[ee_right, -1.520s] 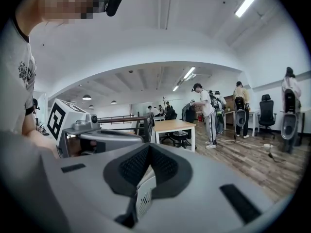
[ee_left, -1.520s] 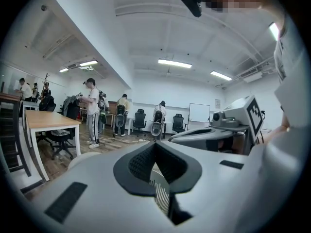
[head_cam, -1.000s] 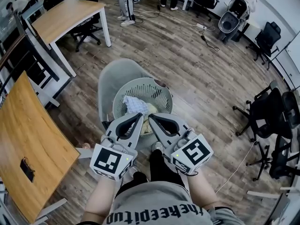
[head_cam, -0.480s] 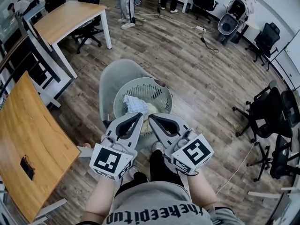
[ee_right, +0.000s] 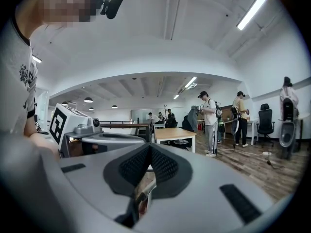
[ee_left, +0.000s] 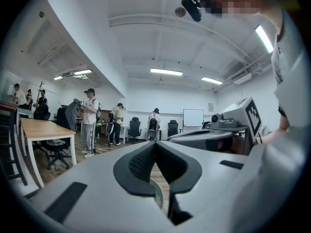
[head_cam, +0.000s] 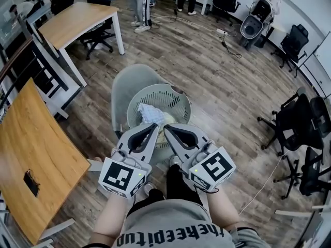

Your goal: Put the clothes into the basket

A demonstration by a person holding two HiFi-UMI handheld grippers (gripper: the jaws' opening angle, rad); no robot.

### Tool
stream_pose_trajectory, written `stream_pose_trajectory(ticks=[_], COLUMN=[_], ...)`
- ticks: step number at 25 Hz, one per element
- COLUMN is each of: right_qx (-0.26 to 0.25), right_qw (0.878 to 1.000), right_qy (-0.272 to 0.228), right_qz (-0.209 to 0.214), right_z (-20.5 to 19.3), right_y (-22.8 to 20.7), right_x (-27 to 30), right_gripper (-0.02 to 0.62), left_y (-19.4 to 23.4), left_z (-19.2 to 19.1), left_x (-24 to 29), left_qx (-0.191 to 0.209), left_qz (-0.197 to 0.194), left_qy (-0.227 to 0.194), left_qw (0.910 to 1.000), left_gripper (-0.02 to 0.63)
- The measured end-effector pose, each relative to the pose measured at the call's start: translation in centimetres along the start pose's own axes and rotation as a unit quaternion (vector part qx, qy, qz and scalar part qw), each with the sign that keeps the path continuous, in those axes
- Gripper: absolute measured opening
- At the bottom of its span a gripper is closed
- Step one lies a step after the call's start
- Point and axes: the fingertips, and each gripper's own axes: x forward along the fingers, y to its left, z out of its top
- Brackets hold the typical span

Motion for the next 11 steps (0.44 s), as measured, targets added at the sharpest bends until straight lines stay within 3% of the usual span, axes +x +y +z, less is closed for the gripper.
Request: stream_pose_trajectory(ticks=[11], right_qx=[-0.003], right_qw=[1.000], right_qy=[-0.001], right_qz=[-0.003], right_z=[0.01], right_y=[1.08], right_x=[-0.32], right_gripper=[0.009], left_y=[-0.43], left_z=[0.05], left_x=[-1.00], left_qx=[0.010], left_qz=[-0.004], left_qy=[-0.001], left_qw=[0.9999], left_gripper=[0.014])
